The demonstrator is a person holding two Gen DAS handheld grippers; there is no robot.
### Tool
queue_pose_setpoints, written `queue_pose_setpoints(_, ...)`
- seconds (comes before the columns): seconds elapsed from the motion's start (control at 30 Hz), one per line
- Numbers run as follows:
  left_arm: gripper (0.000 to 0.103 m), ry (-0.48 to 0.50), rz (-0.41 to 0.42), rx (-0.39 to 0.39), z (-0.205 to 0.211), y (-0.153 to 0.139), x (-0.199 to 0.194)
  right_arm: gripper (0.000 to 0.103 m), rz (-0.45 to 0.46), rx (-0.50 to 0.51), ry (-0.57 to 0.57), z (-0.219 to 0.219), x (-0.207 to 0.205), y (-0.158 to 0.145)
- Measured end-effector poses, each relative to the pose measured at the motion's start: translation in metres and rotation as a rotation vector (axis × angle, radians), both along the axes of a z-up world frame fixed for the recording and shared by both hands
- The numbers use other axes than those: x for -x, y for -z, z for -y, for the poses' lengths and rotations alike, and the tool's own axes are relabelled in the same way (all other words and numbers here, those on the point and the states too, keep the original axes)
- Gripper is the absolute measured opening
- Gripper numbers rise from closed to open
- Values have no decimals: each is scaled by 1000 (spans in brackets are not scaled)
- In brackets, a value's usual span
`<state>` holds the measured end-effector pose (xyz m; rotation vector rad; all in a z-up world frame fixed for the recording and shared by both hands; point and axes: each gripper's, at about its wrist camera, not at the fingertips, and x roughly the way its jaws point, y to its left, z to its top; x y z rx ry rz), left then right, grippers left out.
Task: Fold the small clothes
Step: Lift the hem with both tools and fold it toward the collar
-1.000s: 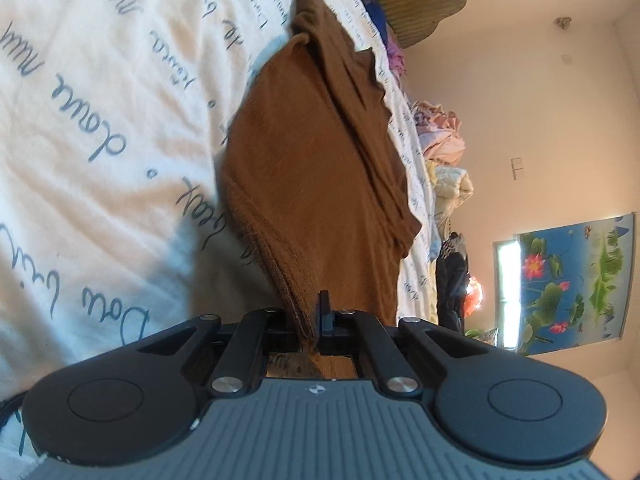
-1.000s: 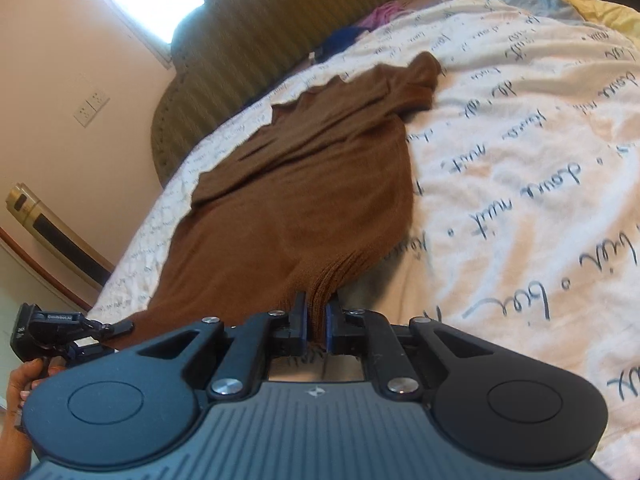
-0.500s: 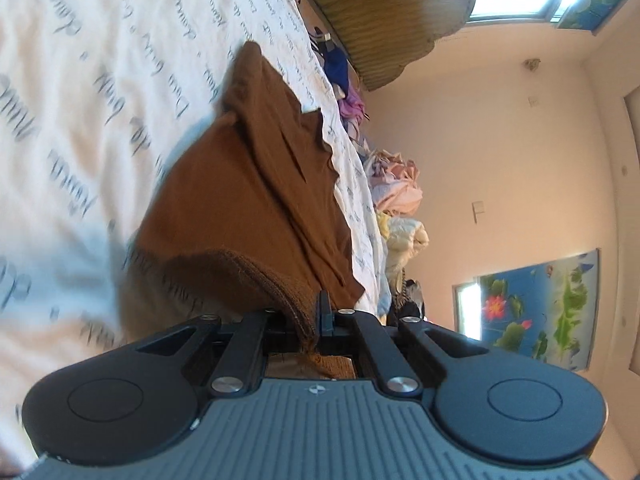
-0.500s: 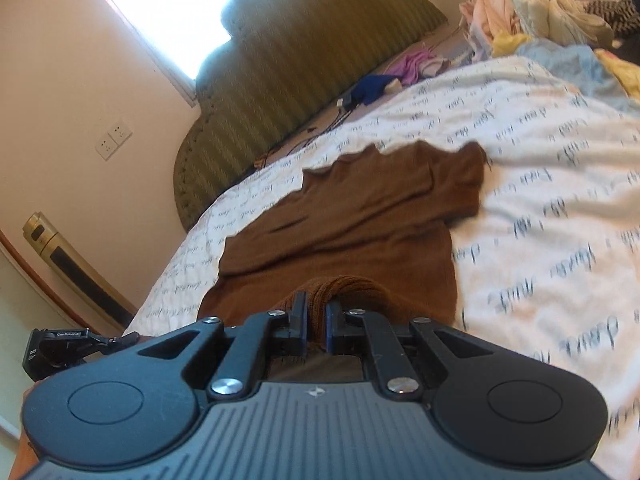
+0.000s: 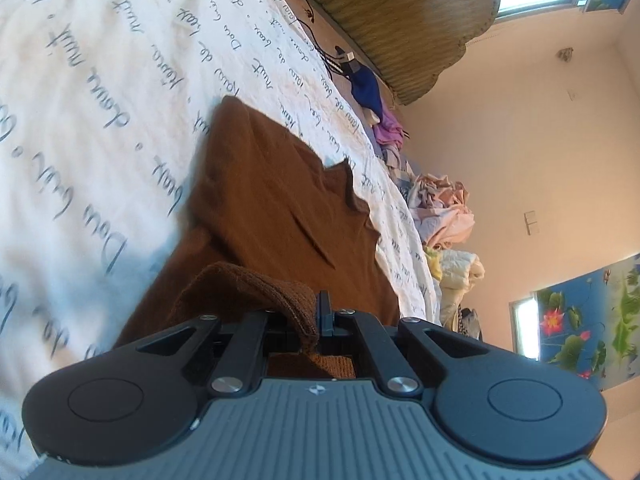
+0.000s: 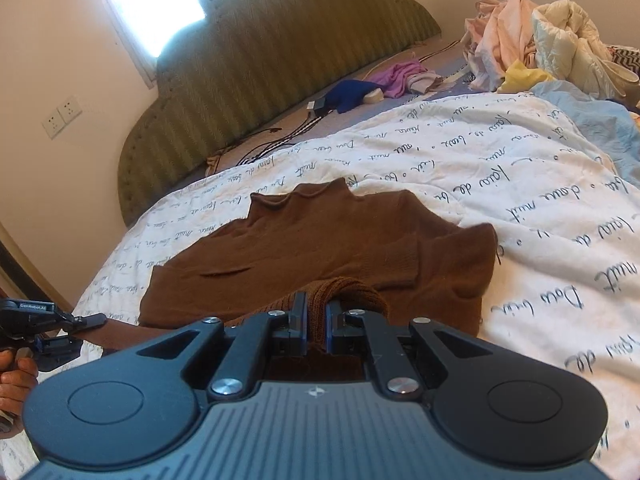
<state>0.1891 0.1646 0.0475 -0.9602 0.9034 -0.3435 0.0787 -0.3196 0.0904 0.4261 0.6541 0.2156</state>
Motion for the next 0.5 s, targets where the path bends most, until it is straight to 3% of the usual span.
queue_pose_setpoints(0.5, 3, -36, -37, -27, 16, 20, -137, 7, -168, -198, 70, 39, -152, 41)
